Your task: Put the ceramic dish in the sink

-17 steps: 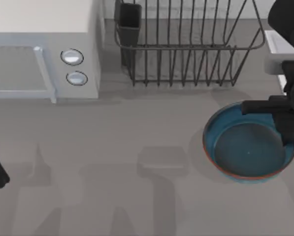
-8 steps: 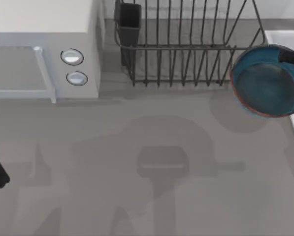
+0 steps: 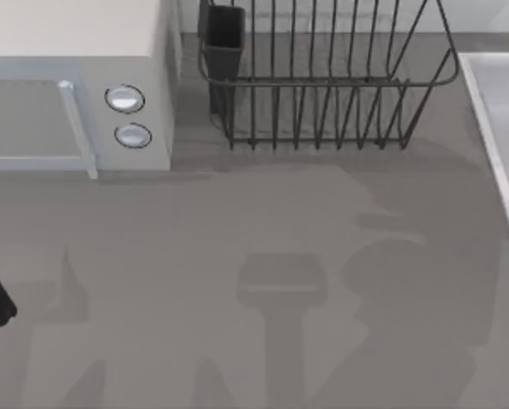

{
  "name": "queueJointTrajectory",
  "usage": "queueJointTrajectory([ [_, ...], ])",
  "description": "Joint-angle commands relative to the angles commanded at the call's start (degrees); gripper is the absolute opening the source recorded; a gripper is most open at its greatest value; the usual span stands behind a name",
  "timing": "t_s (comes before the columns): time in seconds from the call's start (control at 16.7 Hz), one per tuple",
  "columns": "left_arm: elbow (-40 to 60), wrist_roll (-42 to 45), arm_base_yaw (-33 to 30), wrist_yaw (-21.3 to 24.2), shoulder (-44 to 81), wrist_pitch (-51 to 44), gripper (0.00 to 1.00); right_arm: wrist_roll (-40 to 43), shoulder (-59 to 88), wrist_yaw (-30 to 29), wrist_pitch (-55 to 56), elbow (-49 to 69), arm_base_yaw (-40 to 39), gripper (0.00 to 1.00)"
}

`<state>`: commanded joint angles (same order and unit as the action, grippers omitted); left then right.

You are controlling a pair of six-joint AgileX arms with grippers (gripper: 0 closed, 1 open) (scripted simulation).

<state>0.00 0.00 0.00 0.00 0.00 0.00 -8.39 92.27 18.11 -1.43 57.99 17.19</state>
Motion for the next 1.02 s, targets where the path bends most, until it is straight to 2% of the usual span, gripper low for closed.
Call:
queueJointTrajectory([
  [0.24,0.00,0.00,0.00,0.00,0.00,0.00,1.00,4.13,-1.39,4.71,22.76,-9.53,7.67,0.00],
  [0.54,0.00,0.00,0.00,0.00,0.00,0.00,1.00,6.77,-4.73,8.92,43.68,-19.34,12.09,0.00],
  [0.78,0.00,0.00,0.00,0.00,0.00,0.00,1.00,7.33,-6.59,10.49,52.55,-23.48,12.95,0.00],
  [1.02,0.00,0.00,0.00,0.00,0.00,0.00,1.00,7.35,-6.73,10.63,53.35,-23.85,12.97,0.00],
])
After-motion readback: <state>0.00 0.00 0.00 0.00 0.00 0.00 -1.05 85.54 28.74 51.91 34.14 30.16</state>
